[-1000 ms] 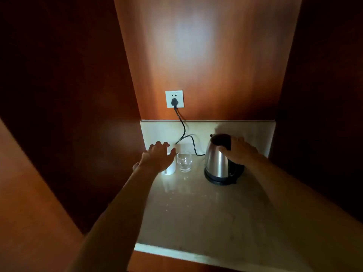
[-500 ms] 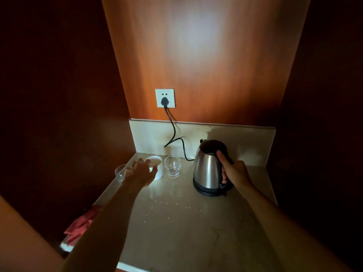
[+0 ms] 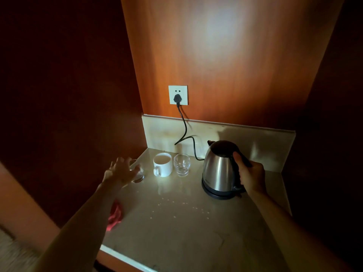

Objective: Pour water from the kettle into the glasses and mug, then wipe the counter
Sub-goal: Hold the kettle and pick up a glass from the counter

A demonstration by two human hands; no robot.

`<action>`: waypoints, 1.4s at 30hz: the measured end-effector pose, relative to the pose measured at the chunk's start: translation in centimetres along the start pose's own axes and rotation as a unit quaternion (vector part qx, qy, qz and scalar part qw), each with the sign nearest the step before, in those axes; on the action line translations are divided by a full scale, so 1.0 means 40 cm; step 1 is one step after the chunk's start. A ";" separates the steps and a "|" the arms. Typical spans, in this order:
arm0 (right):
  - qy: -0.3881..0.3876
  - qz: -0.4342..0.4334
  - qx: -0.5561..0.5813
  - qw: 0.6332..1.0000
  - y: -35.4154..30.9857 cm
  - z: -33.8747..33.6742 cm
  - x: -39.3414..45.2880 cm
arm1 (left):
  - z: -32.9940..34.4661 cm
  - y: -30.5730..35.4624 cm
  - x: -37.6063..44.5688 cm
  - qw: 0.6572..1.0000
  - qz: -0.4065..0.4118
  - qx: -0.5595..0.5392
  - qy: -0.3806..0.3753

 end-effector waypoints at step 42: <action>-0.027 0.065 0.048 0.996 0.007 0.004 0.007 | 0.124 0.039 -0.187 0.965 0.053 -0.254 0.037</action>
Point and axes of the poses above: each hand's wrist, its own x-axis towards the middle knuckle, its own z-axis out of the palm, y = z × x, the point moved 9 cm from there along x, towards the middle knuckle, and after that the axes turned 9 degrees about -x, right-handed, at the moved point
